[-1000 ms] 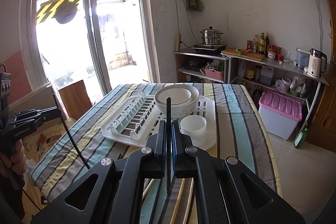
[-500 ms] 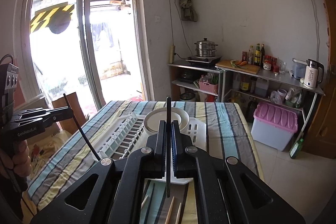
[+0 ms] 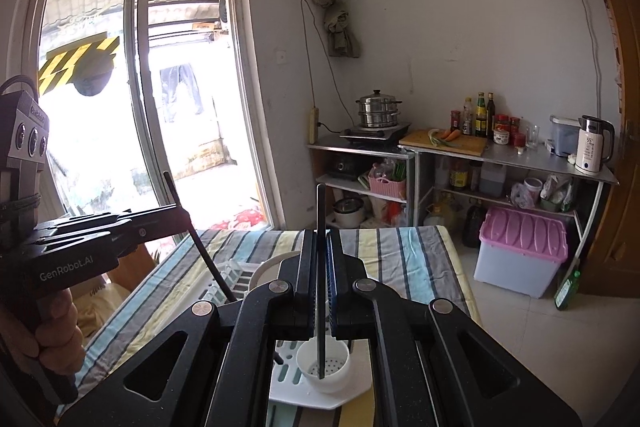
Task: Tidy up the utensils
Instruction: 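Lift the black chopsticks with both tools and carry them toward the white cup, then lower the chopsticks into the white cup and open both tools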
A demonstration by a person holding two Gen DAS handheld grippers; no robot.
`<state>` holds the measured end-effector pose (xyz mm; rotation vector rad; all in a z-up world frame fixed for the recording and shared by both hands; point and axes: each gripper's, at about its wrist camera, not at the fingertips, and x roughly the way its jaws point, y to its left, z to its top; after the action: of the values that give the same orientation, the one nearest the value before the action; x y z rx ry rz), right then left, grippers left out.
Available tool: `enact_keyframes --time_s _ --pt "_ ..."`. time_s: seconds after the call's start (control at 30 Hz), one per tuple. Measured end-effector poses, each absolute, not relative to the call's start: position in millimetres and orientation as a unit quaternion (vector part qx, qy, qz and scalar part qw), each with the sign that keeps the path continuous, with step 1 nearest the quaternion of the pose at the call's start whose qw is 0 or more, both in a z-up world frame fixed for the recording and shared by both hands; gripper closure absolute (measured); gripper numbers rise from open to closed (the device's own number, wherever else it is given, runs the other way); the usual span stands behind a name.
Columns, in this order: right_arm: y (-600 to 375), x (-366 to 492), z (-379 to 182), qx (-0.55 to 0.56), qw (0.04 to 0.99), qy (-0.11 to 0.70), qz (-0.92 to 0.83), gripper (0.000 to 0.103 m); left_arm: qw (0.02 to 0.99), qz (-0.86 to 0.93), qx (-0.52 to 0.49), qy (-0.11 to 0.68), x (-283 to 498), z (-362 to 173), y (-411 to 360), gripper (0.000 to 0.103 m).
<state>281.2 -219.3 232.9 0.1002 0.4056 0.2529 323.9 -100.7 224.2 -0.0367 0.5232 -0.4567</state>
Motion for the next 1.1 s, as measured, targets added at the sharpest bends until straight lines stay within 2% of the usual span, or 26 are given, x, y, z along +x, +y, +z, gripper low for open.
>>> enact_keyframes --time_s 0.47,1.03,1.1 --pt "-225.2 330.2 175.9 0.068 0.955 0.260 0.127 0.099 0.918 -0.238 -0.028 0.316 382.0 144.0 -126.2 0.099" --pt "-241.4 339.2 166.6 0.055 0.954 0.285 0.082 0.097 0.943 -0.141 0.025 0.300 382.3 123.2 -99.2 0.096" --pt "-240.9 338.8 165.5 0.053 0.953 0.288 0.079 0.091 0.944 -0.140 0.032 0.296 380.3 122.7 -98.6 0.095"
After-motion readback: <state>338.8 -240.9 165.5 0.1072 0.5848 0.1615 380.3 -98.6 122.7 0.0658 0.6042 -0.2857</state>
